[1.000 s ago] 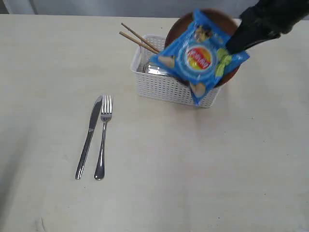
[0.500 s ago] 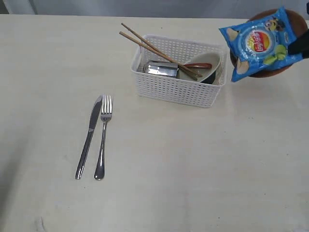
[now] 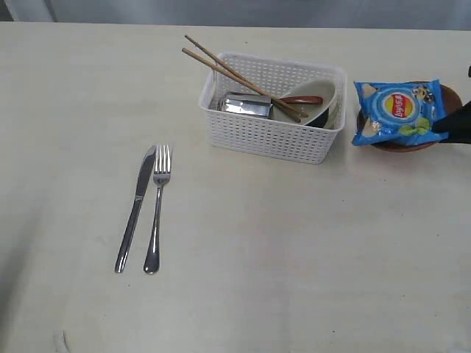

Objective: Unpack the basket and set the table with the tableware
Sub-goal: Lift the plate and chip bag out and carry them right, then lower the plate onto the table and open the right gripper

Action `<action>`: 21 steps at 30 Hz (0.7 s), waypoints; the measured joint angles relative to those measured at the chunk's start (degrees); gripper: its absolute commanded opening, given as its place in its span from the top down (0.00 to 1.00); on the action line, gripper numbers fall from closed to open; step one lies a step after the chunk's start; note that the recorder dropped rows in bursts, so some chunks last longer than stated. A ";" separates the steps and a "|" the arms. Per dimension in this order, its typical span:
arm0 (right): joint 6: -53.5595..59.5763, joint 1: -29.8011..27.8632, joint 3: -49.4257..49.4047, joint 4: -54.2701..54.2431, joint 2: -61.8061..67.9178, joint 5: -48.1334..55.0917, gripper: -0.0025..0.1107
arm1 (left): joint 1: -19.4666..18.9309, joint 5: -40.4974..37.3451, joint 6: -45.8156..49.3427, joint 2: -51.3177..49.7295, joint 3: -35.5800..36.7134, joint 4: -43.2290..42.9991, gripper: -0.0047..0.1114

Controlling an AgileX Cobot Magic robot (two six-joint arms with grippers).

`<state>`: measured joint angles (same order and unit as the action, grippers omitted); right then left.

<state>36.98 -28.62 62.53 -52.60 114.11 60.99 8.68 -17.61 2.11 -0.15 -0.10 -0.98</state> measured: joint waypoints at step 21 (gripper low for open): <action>7.34 -6.15 0.00 -11.99 8.74 -2.68 0.62 | 0.00 0.00 0.00 0.00 0.00 0.00 0.96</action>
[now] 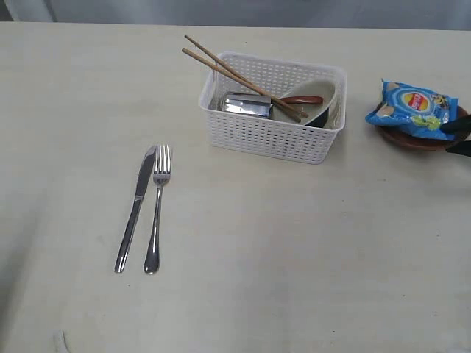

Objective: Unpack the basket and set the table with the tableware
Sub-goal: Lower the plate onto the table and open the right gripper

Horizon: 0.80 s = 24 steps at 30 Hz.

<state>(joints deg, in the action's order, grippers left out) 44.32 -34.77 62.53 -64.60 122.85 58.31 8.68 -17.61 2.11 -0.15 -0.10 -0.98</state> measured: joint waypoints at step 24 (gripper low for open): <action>-7.32 1.89 1.92 8.77 -3.35 2.82 0.54 | 0.00 0.00 0.00 0.00 0.00 0.00 0.96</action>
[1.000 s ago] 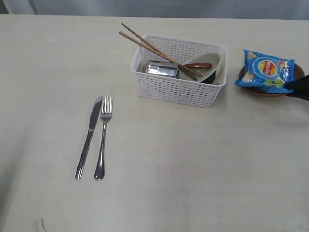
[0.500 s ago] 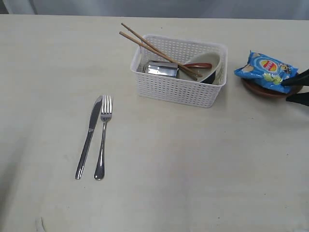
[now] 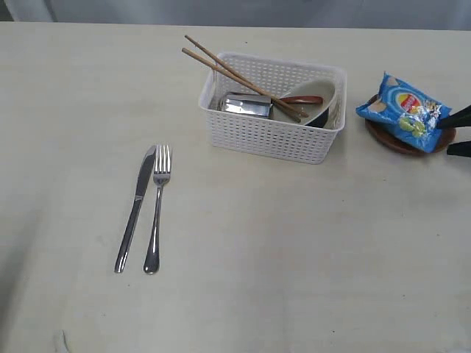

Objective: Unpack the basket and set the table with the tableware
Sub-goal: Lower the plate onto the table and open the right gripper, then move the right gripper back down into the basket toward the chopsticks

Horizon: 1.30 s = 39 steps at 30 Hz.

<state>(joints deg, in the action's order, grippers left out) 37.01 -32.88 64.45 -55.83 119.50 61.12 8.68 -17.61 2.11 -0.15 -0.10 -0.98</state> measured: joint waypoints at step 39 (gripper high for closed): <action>-2.74 33.98 11.03 6.38 -18.09 -8.57 0.95 | 0.00 0.00 0.00 0.00 0.00 0.00 0.96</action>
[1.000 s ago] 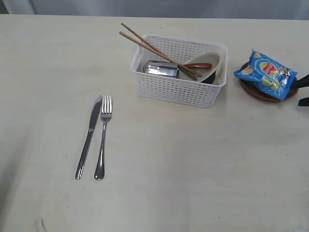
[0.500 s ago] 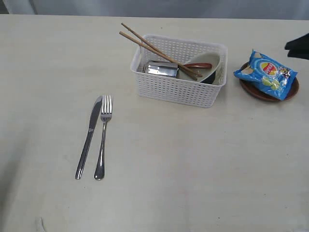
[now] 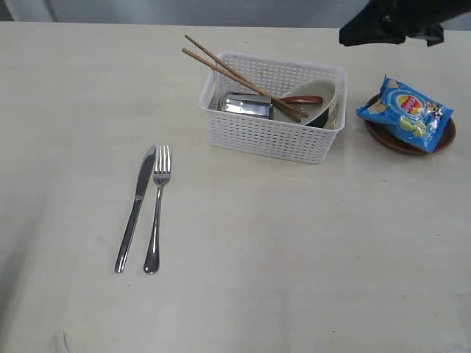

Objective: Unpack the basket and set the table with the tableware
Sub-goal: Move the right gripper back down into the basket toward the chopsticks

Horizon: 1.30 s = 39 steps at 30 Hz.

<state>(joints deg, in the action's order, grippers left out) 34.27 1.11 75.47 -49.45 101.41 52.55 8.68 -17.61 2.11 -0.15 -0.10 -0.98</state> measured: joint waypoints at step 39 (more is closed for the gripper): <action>-34.62 23.75 15.58 31.10 13.00 -3.73 0.66 | 0.00 0.00 0.00 0.00 0.00 0.00 0.96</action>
<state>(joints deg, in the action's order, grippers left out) -0.35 24.85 91.05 -18.35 114.41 48.82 8.68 -17.61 2.11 -0.15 -0.10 -0.98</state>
